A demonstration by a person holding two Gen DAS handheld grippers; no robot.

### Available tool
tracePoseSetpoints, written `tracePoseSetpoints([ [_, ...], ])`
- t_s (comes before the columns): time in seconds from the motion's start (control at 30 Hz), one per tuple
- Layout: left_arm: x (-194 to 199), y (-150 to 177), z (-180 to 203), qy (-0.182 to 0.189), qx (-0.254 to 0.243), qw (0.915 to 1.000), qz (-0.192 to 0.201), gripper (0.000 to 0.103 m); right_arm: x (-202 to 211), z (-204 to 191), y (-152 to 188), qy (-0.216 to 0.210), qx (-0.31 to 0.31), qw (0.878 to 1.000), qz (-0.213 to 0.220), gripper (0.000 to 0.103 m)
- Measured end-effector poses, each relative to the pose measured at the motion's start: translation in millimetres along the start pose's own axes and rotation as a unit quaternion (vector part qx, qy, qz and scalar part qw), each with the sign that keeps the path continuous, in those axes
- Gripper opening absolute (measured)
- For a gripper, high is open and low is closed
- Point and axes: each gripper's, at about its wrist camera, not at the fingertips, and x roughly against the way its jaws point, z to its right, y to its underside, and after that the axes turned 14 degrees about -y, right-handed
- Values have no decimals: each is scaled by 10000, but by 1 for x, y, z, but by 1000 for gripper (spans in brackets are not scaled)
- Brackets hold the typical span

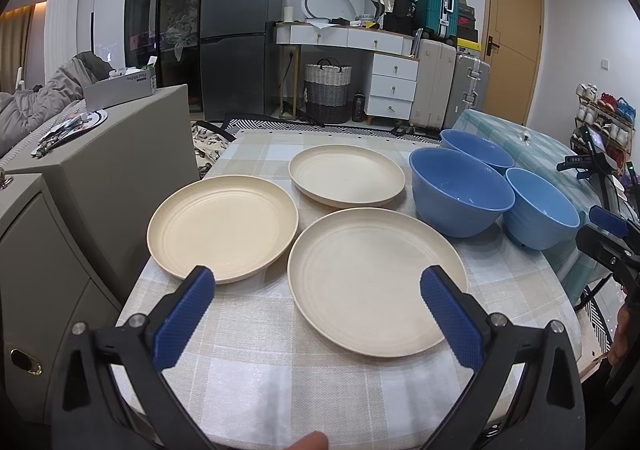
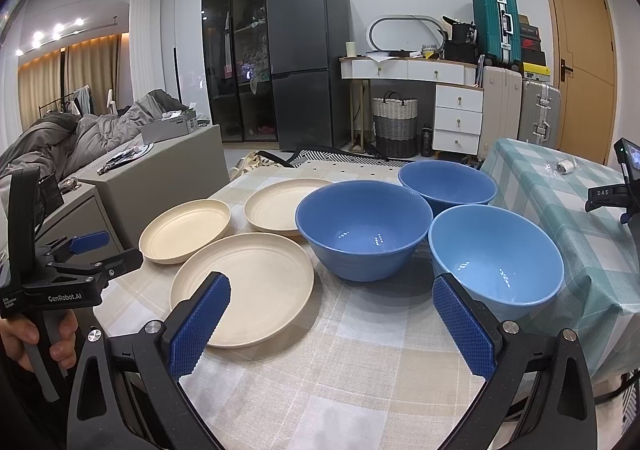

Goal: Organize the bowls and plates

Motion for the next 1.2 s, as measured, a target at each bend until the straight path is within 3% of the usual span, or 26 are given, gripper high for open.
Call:
tracePoseSetpoints([
  [0.73, -1, -1, -1, -20, 46, 10000, -12, 103, -2, -5, -11, -83, 24, 9999, 62, 103],
  [1.2, 1, -23, -31, -138, 206, 9997, -39, 103, -12, -18, -43, -257, 248, 9993, 64, 103],
])
